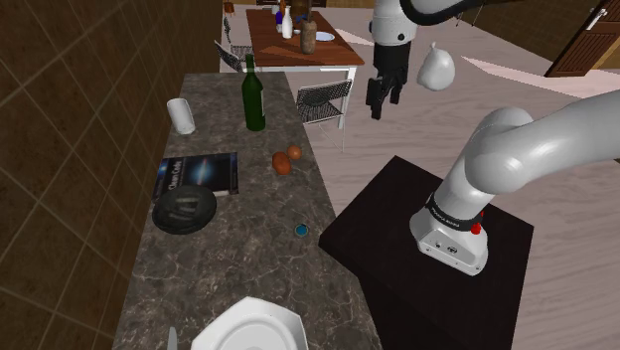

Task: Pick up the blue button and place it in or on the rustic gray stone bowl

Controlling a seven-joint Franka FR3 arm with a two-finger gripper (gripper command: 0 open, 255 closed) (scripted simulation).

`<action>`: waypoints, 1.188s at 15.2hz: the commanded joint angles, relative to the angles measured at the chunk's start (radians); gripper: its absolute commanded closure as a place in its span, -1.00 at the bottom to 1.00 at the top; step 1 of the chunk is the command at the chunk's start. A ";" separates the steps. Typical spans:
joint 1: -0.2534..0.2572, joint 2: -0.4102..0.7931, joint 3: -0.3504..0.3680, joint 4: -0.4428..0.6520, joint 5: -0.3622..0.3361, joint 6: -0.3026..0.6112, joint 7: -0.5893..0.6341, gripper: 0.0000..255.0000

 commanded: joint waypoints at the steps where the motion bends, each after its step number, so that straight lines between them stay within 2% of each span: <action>1: 0.020 0.014 0.024 -0.052 0.027 0.080 0.023 -1.00; 9: 0.100 0.165 0.118 -0.192 0.122 0.418 0.098 -1.00; 14: 0.145 0.341 0.184 -0.224 0.170 0.659 0.145 -1.00; 18: 0.166 0.520 0.240 -0.215 0.182 0.855 0.193 -1.00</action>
